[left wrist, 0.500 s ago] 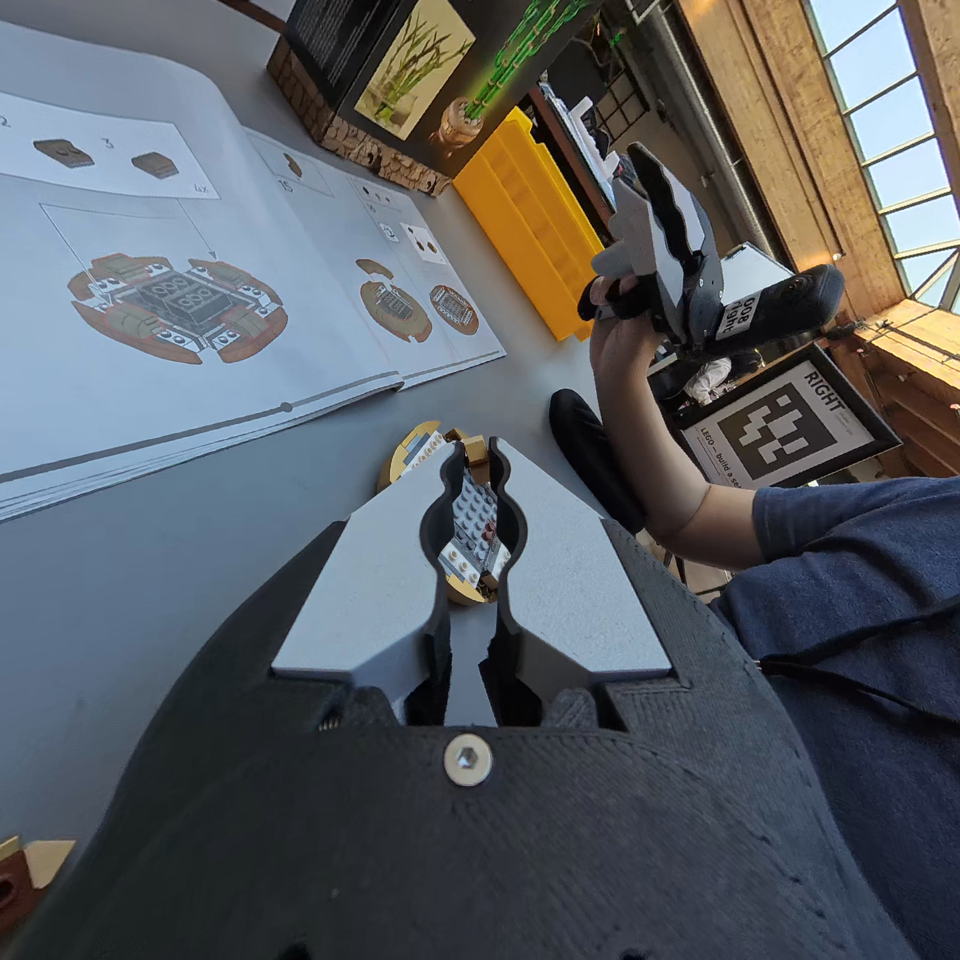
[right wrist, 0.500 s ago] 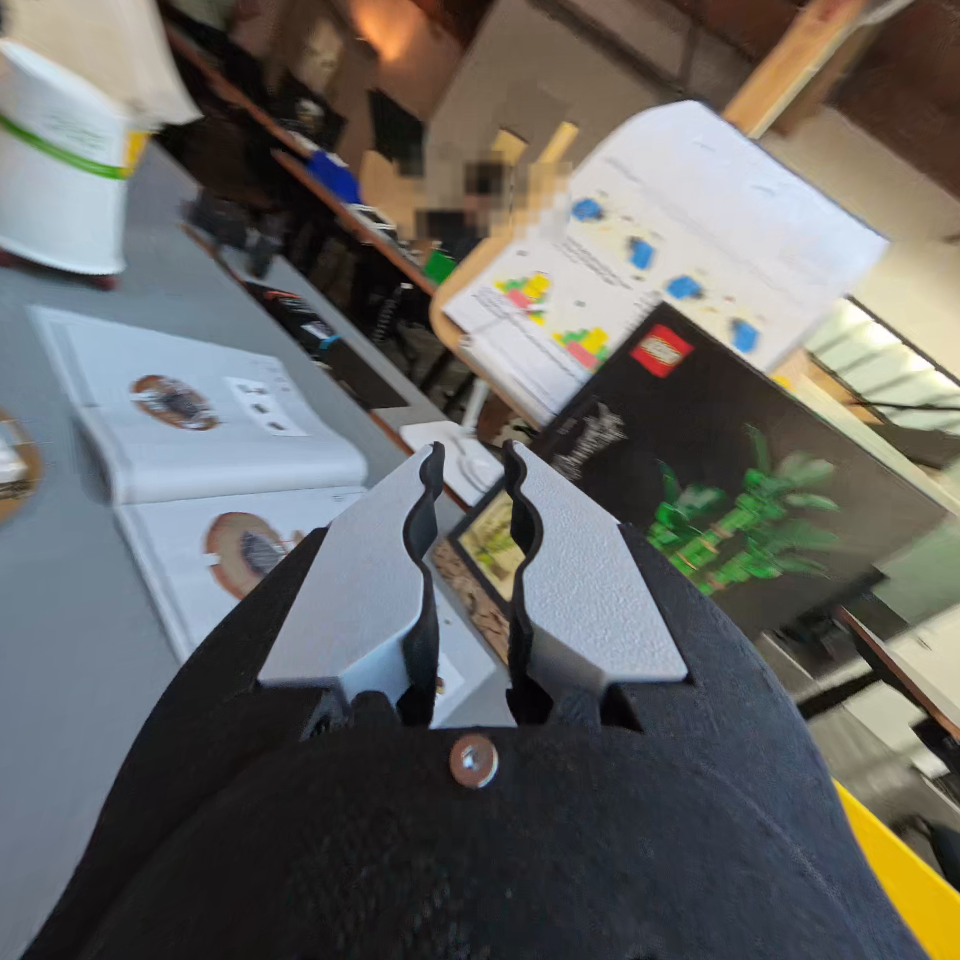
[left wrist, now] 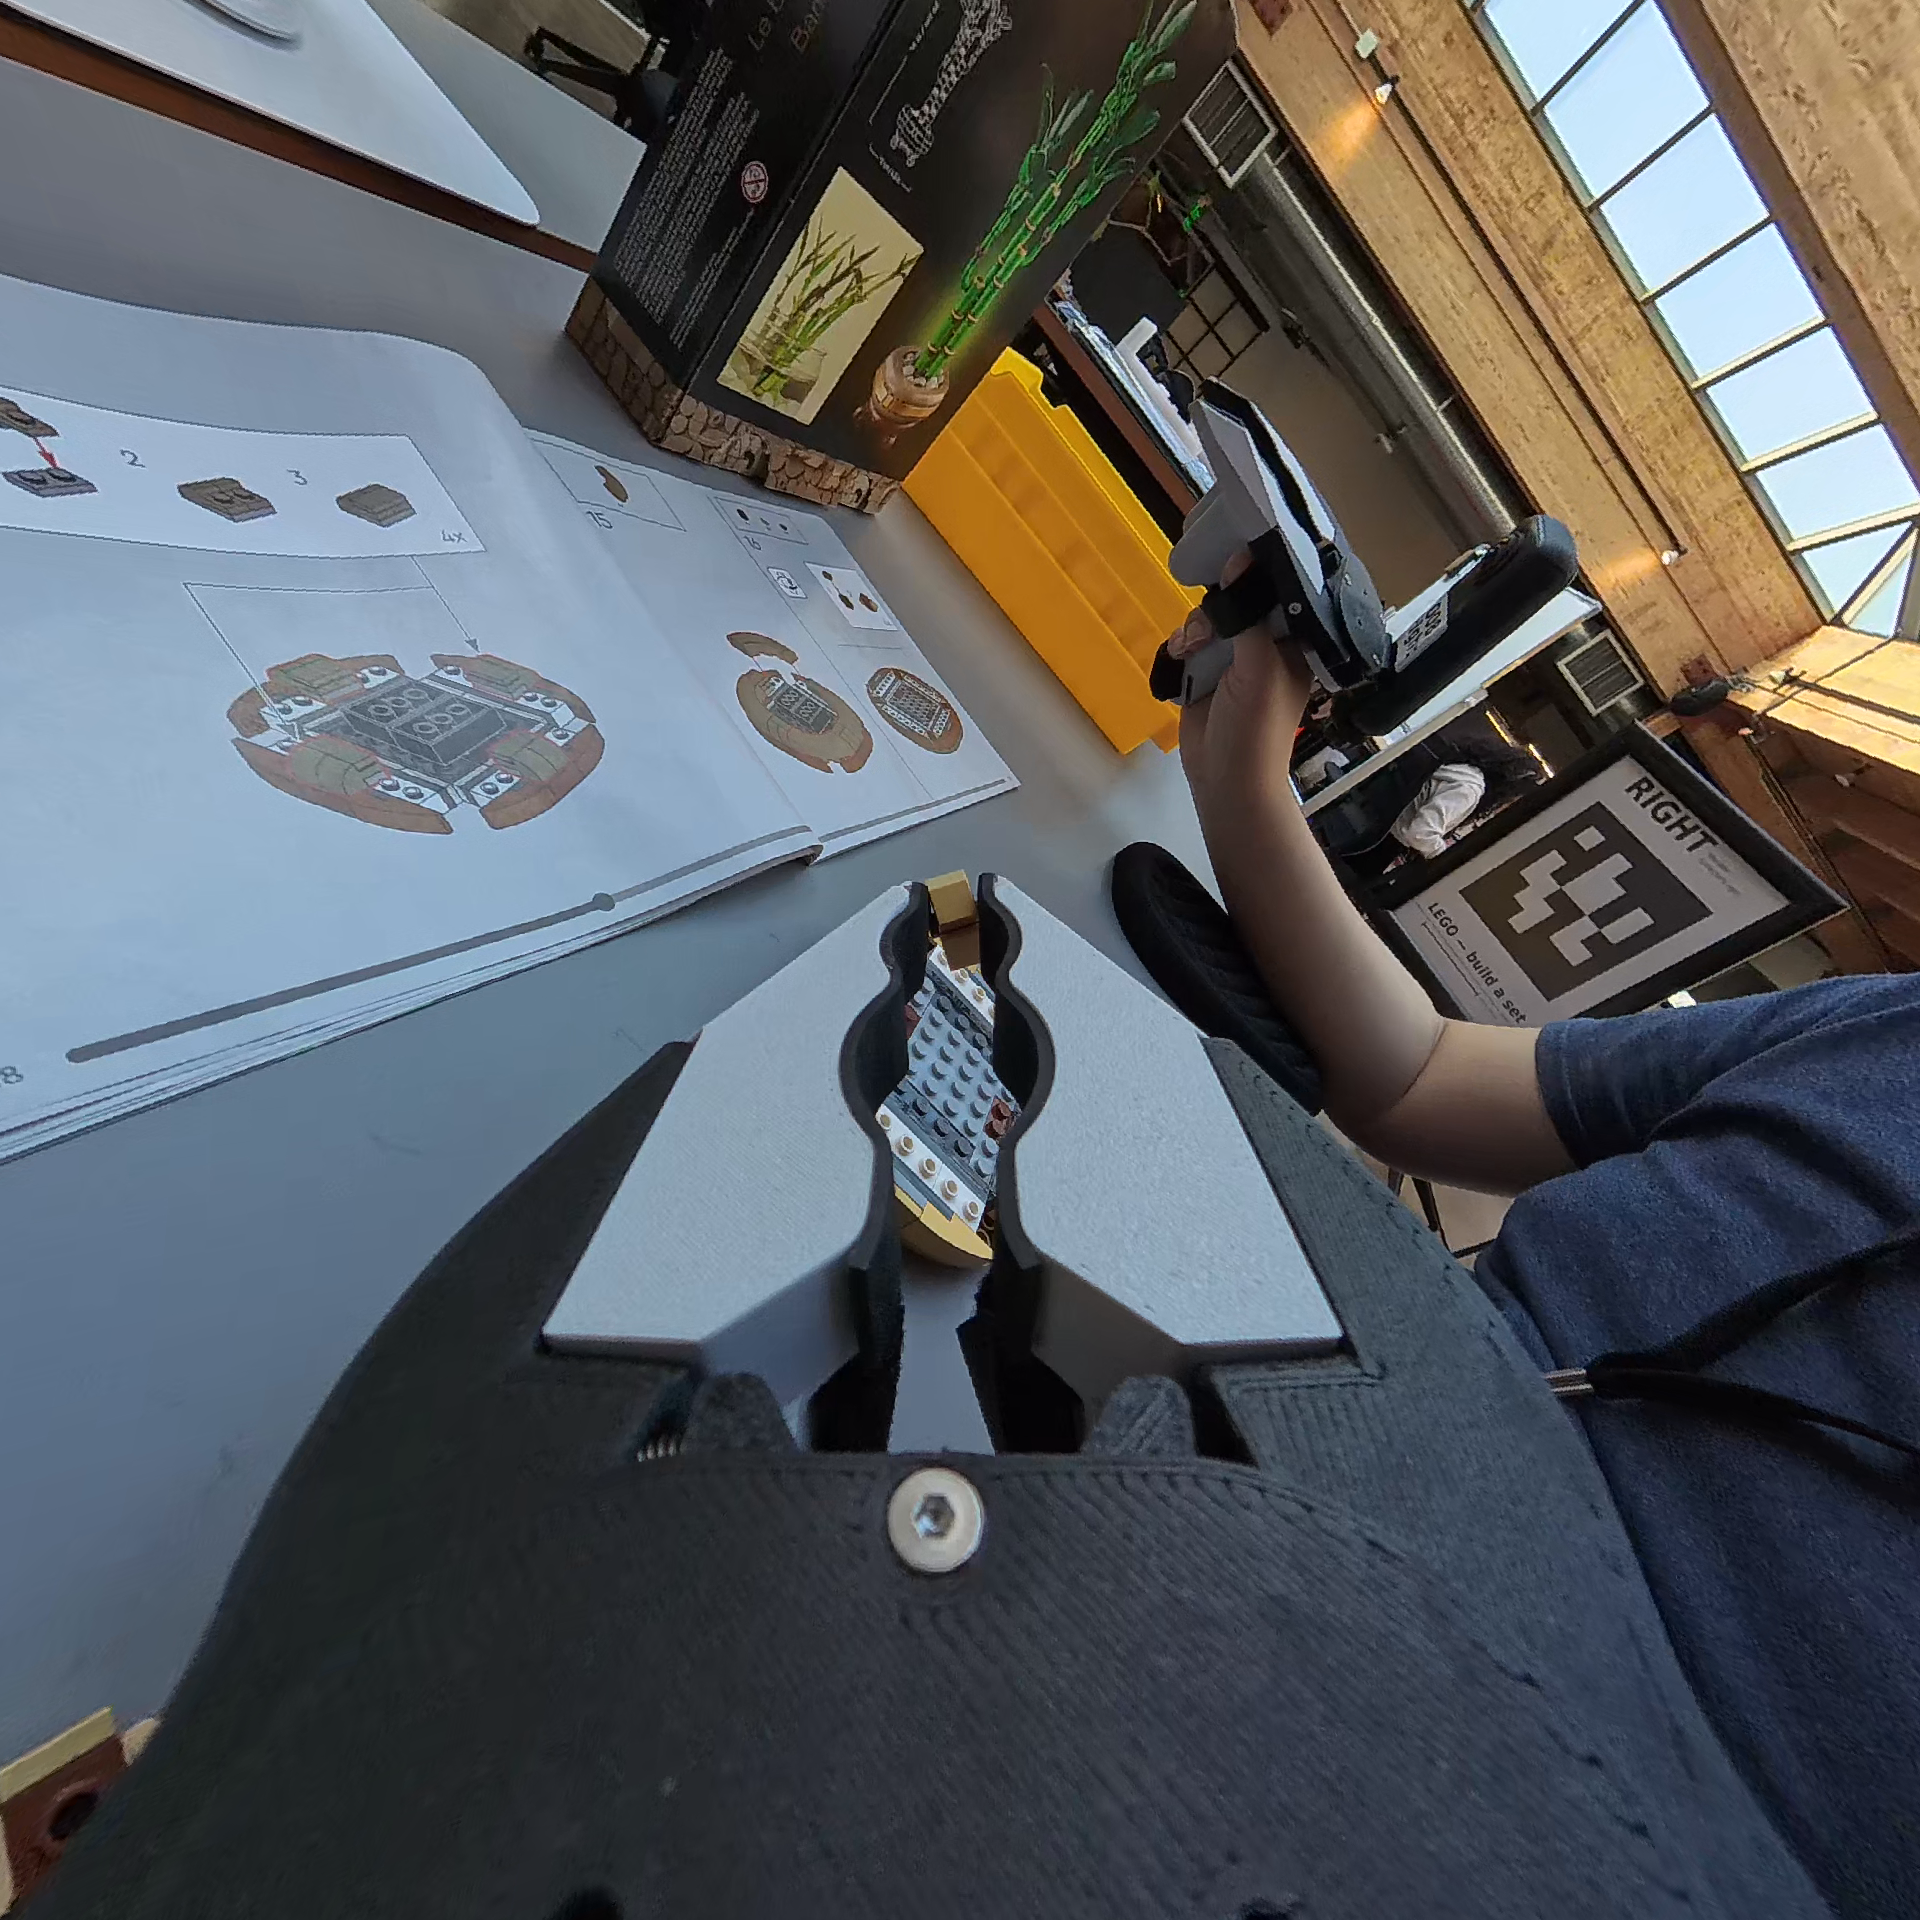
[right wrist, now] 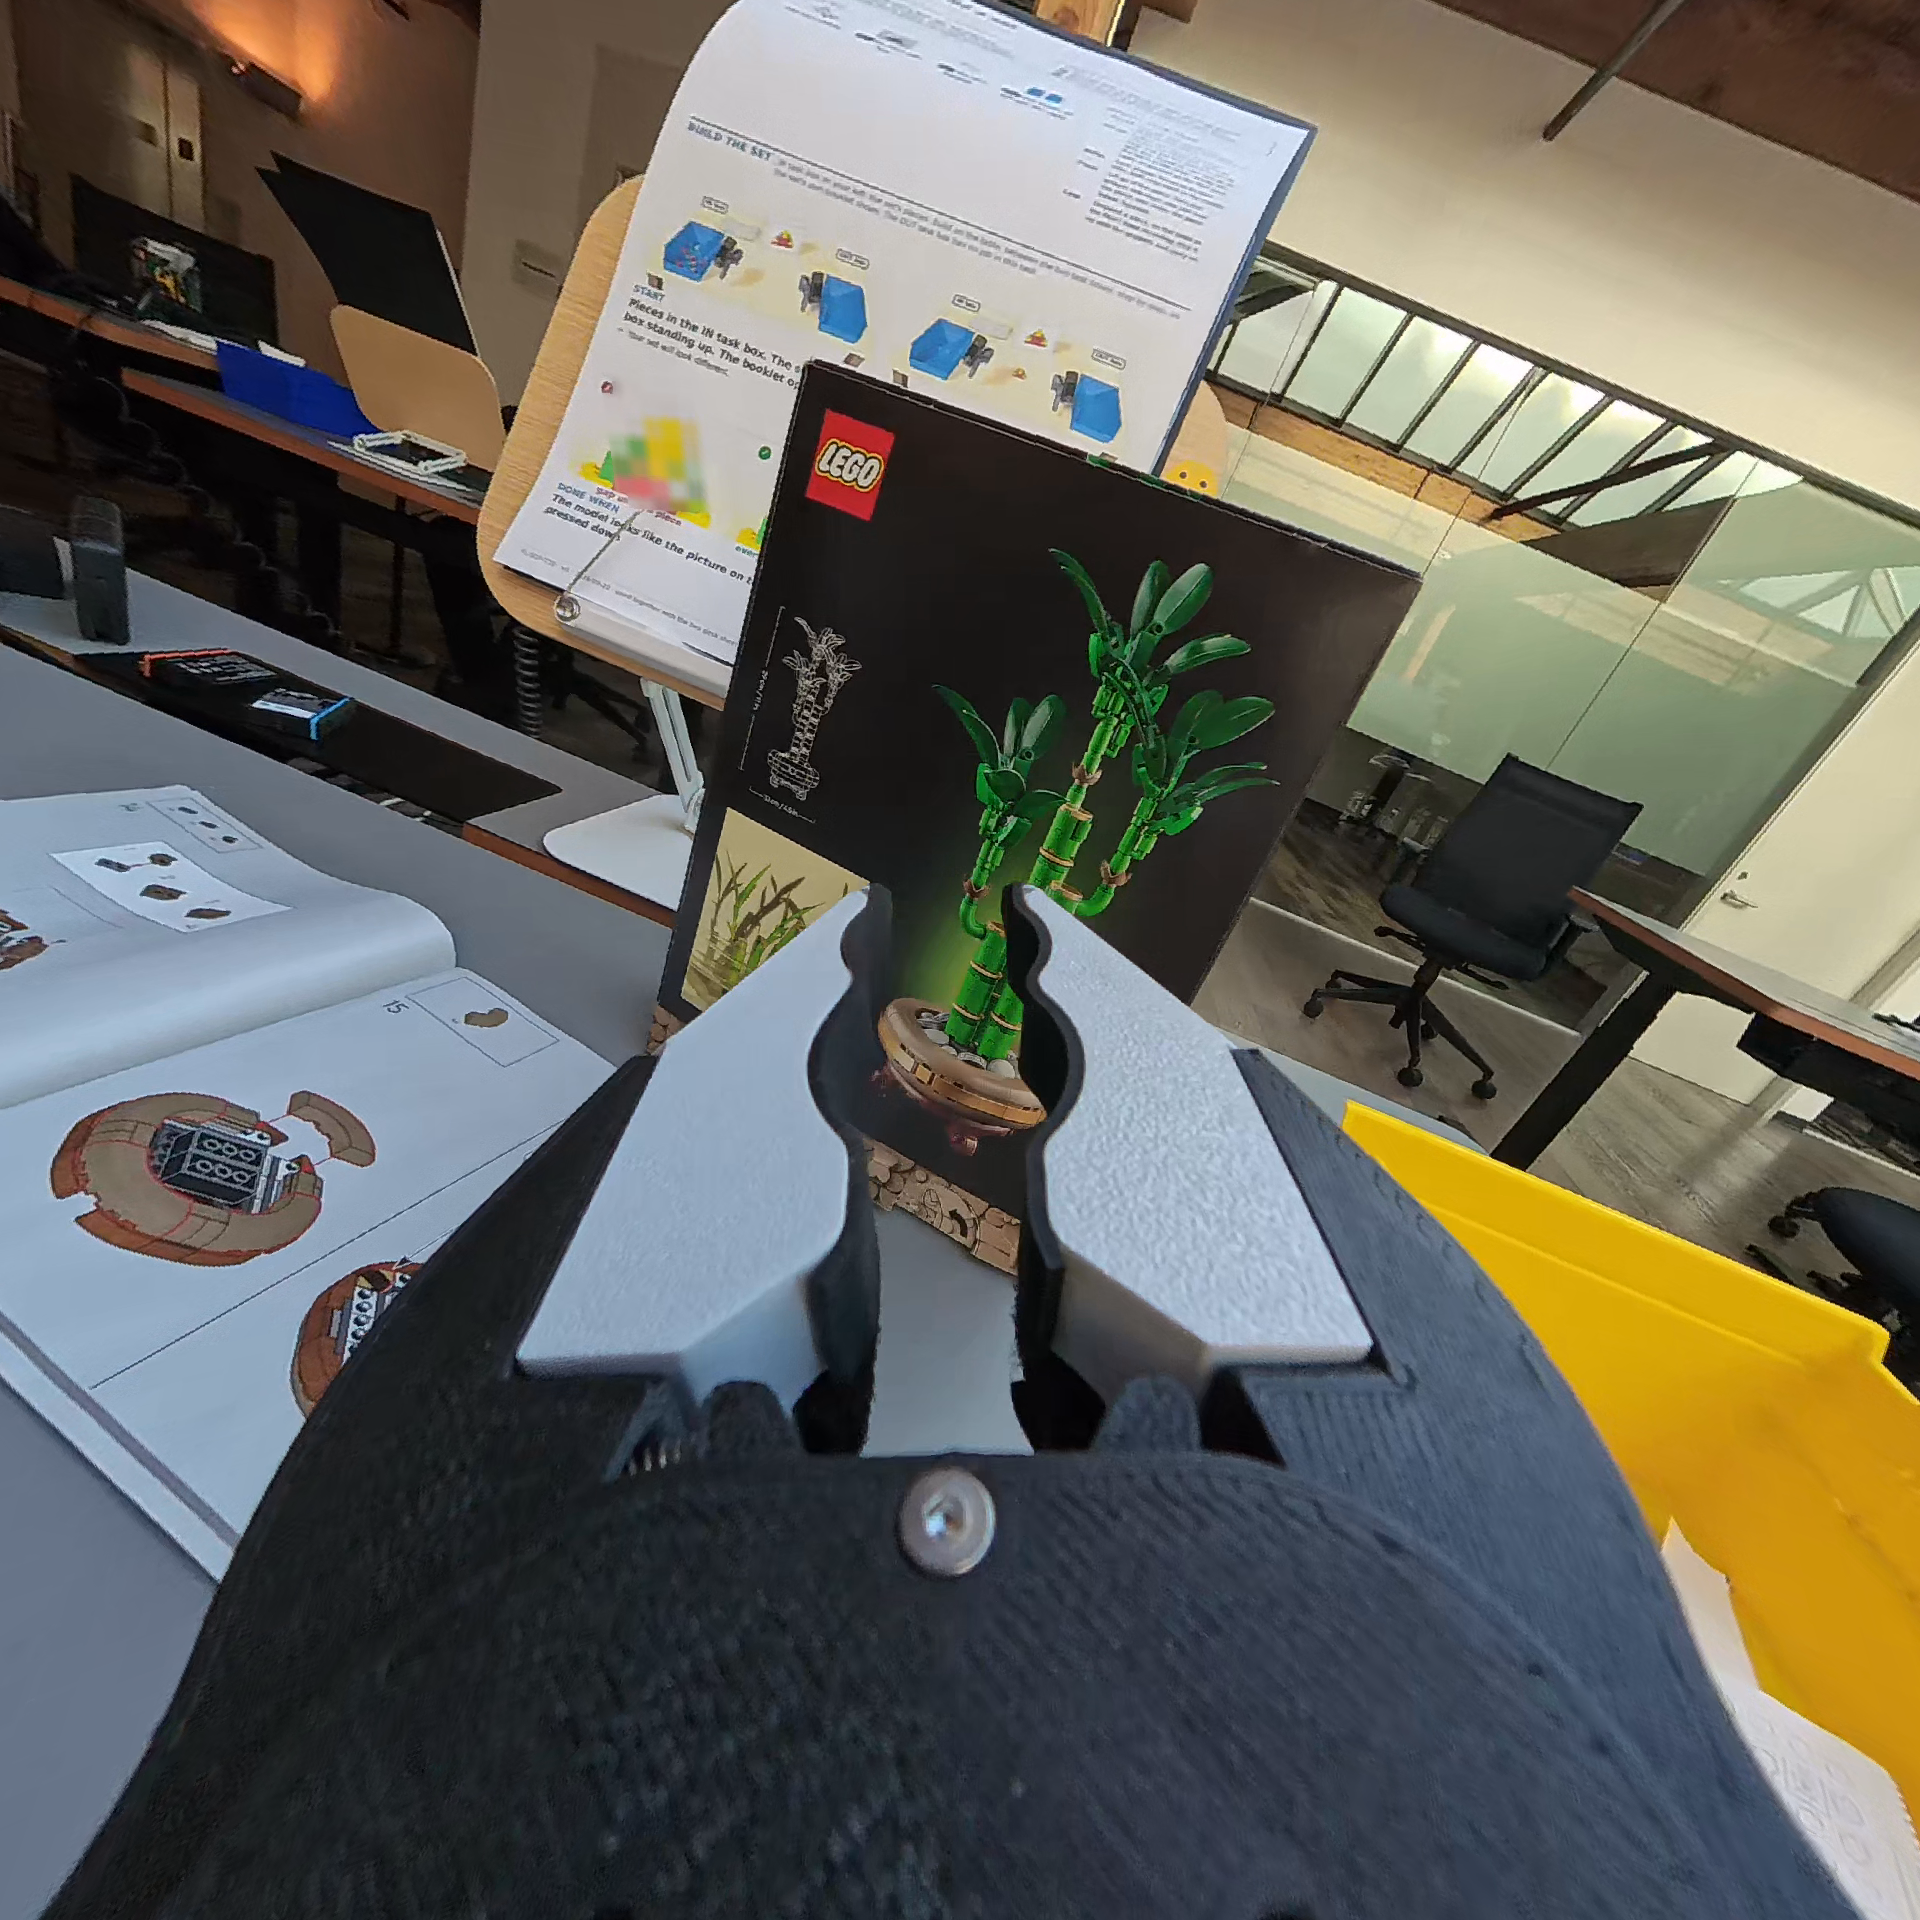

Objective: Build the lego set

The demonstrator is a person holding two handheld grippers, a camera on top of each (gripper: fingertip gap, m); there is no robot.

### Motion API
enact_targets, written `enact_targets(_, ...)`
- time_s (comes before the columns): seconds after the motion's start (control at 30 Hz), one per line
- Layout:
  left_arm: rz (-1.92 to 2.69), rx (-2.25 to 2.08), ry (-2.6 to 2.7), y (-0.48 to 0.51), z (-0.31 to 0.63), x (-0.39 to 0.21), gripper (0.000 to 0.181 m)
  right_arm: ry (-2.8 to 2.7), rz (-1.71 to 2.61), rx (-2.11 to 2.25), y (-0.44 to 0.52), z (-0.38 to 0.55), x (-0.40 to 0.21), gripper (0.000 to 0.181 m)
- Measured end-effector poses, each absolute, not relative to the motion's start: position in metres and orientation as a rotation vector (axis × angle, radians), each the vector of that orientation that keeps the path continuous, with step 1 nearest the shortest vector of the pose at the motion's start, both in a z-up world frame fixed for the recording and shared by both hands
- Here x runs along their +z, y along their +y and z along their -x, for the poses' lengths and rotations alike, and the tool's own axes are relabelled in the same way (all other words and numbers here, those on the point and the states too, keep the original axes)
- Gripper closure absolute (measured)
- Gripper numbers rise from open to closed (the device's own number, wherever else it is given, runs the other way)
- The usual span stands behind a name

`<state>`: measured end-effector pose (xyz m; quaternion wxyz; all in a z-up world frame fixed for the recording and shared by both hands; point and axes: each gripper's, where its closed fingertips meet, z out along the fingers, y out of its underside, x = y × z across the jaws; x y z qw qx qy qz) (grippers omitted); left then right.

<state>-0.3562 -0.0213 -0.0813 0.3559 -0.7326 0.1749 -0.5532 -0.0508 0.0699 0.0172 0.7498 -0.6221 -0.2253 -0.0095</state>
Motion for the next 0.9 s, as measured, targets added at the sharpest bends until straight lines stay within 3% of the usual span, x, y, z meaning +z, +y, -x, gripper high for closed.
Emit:
enact_targets(0.57, 1.916, -1.412, 0.410, -0.017, 0.353, -0.087, 0.174, -0.523, 1.393, 0.114, 0.072, 0.064, 0.006, 0.160)
enact_targets(0.7, 1.966, -1.416, 0.321, -0.013, 0.347, -0.096, 0.174, -0.660, 1.426, 0.212, 0.065, 0.106, -0.010, 0.160)
enact_targets(0.9, 2.016, -1.453, 0.230, -0.010, 0.345, -0.106, 0.174, -1.031, 1.479, 0.708, -0.007, 0.259, -0.043, 0.158)
